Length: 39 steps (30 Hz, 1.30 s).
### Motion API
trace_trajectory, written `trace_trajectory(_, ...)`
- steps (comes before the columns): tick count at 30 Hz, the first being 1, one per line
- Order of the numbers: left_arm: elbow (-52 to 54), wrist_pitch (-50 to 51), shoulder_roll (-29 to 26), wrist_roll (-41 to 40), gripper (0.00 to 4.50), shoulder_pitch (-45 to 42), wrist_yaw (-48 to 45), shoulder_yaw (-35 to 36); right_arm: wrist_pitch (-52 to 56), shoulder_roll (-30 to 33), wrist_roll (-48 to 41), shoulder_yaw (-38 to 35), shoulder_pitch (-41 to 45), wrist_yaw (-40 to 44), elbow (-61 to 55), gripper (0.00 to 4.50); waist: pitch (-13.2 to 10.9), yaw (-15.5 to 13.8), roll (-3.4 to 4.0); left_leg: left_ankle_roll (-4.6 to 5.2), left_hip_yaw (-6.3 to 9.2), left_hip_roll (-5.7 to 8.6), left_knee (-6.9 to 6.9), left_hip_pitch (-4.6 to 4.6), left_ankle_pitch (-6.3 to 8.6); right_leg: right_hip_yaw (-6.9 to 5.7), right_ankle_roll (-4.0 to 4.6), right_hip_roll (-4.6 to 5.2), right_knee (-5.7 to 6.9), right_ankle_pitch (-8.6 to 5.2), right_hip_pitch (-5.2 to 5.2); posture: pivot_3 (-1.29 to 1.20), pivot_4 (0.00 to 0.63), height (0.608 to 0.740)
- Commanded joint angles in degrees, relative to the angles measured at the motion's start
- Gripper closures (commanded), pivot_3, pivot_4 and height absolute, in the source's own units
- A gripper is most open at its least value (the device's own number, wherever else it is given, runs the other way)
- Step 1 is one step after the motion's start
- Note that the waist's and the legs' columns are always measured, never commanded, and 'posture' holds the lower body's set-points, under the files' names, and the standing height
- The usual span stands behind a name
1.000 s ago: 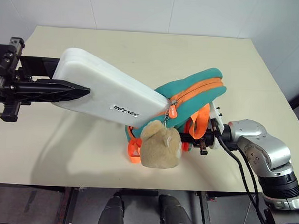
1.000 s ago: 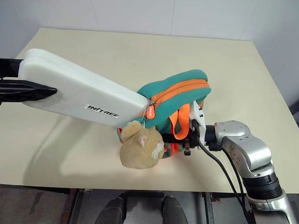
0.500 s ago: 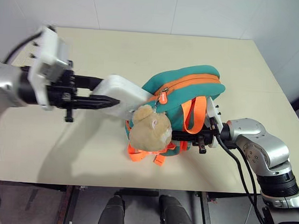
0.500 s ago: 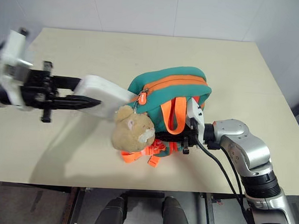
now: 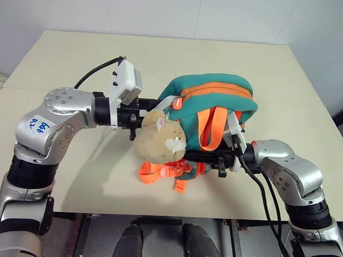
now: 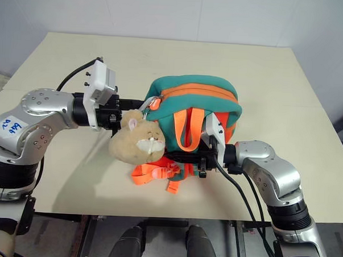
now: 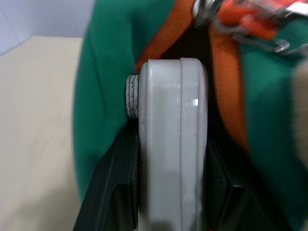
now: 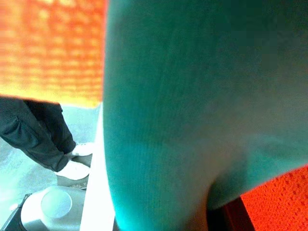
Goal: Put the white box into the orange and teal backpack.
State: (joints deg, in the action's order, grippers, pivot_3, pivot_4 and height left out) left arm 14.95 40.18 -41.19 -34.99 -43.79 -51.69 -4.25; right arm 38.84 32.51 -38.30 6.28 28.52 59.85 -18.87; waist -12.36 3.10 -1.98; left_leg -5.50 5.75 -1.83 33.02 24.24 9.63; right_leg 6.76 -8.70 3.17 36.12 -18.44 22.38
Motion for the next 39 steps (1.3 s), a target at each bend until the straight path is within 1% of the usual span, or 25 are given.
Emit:
trace_trajectory(1,0.49,0.17,0.02,1.28,2.32,-1.77,-0.46,-0.26,-0.16,-0.27,-0.02,0.45,-0.20,-0.56,-1.66,4.50,0.00,-0.01,0.00,0.00,0.00,0.00,-0.01,0.00,0.00,0.00,0.00,0.00,0.00,0.00,0.00,0.00,0.150,0.740)
trace_trajectory(4,0.61,2.00,0.25,0.50,1.43,-1.96,-1.19,-0.23,-0.27,-0.38,0.00,0.53,-0.11,-0.73,-1.54,4.50,0.00,-0.02,0.00,0.00,0.00,0.00,-0.01,0.00,0.00,0.00,0.00,0.00,0.00,0.00,0.00,0.00,0.150,0.740)
trace_trajectory(9,1.18,0.88,0.37,3.28,0.10,-1.56,0.15,-0.14,-0.66,-0.70,0.34,0.66,0.08,-0.89,-1.20,4.50,0.00,-0.01,0.00,0.00,0.00,0.00,0.00,0.00,0.00,0.00,0.00,0.00,0.00,0.00,0.00,0.00,0.150,0.740)
trace_trajectory(10,1.74,0.90,0.23,3.43,0.02,-1.33,0.27,0.12,-0.71,-0.72,0.38,0.63,0.10,-0.85,-1.12,4.50,0.00,-0.01,0.00,0.00,0.00,0.00,0.00,0.00,0.00,0.00,0.00,0.00,0.00,0.00,0.00,0.00,0.150,0.740)
trace_trajectory(12,2.45,0.64,0.05,4.13,0.02,-1.13,0.83,0.70,-0.75,-0.61,0.41,0.54,-0.06,-0.78,-1.18,4.50,0.00,-0.04,0.00,0.00,0.00,0.00,0.00,0.00,0.00,0.00,0.00,0.00,0.00,0.00,-0.01,0.00,0.150,0.740)
trace_trajectory(16,2.35,-2.90,-0.88,8.83,0.02,-1.38,2.89,0.95,-0.91,-0.41,0.56,0.53,-0.14,-0.60,-1.04,4.50,0.00,-0.02,0.00,0.00,0.00,0.00,0.00,0.00,0.00,0.00,0.00,0.00,0.00,0.00,0.00,0.00,0.150,0.740)
trace_trajectory(17,2.48,-2.97,-1.62,8.98,0.02,-1.54,2.37,1.37,-0.97,-0.37,0.63,0.52,0.00,-0.52,-0.85,4.50,0.00,-0.02,0.00,0.00,0.00,0.00,0.00,-0.01,0.00,0.00,0.00,0.00,0.00,0.00,0.00,0.00,0.150,0.740)
trace_trajectory(21,3.07,-1.57,-4.06,7.29,0.02,-2.08,0.76,4.09,-1.24,-0.18,0.82,0.49,0.16,-0.24,-0.55,4.50,0.00,-0.01,0.00,0.00,0.00,0.00,0.00,0.00,0.00,0.00,-0.01,0.00,0.00,0.00,0.00,0.00,0.150,0.740)
trace_trajectory(24,3.09,-0.45,-7.66,5.22,0.02,-1.96,-0.81,8.37,-1.55,-0.02,0.96,0.41,-0.01,-0.14,-0.49,4.50,0.00,0.09,0.00,0.00,0.00,0.00,-0.02,0.00,0.00,0.00,0.00,0.00,-0.02,0.00,0.01,0.00,0.150,0.740)
trace_trajectory(26,3.91,1.50,-9.34,2.37,0.02,-1.56,-1.56,11.44,-1.67,0.02,1.00,0.38,-0.15,-0.15,-0.58,4.50,0.00,0.14,0.00,0.00,0.00,0.00,-0.05,0.00,0.00,0.00,0.00,0.00,-0.02,0.00,0.03,0.00,0.150,0.740)
trace_trajectory(30,6.14,7.16,-13.95,-4.98,0.02,1.16,-3.50,19.98,-1.79,0.11,1.14,0.15,-0.59,0.04,-0.87,4.50,0.00,0.18,0.00,0.00,0.00,-0.01,-0.08,0.01,0.01,0.00,0.02,0.01,-0.04,-0.01,0.04,0.00,0.150,0.740)
trace_trajectory(32,6.39,8.79,-15.18,-7.21,0.02,2.24,-3.26,22.72,-1.86,0.18,1.22,0.11,-0.64,0.17,-0.82,4.50,-0.01,0.14,0.00,0.00,0.00,-0.01,-0.10,0.00,0.01,0.00,0.03,0.01,-0.05,-0.02,0.04,0.00,0.150,0.740)
trace_trajectory(35,8.05,13.69,-17.21,-13.00,0.02,7.18,-3.17,30.53,-2.28,0.47,1.13,-0.34,-1.41,0.53,-1.00,4.50,-0.01,0.25,0.00,0.00,0.00,-0.01,-0.09,0.00,0.01,0.00,0.04,0.01,-0.04,-0.03,0.03,0.00,0.150,0.740)
trace_trajectory(37,10.62,16.89,-15.22,-19.35,0.02,10.50,-0.47,35.93,-2.93,0.56,1.12,-0.75,-1.88,0.87,-0.74,4.50,-0.01,0.22,-0.01,0.00,0.00,-0.01,-0.09,0.00,0.02,-0.02,0.06,0.01,-0.05,-0.03,0.03,0.00,0.150,0.740)
trace_trajectory(39,13.91,19.17,-13.89,-24.31,0.02,13.67,2.49,38.67,-3.30,0.37,0.94,-1.17,-2.29,0.63,-0.79,4.50,-0.01,0.14,-0.01,0.01,-0.01,-0.02,-0.09,-0.01,0.02,-0.01,0.07,0.03,-0.06,-0.04,0.01,0.00,0.150,0.740)
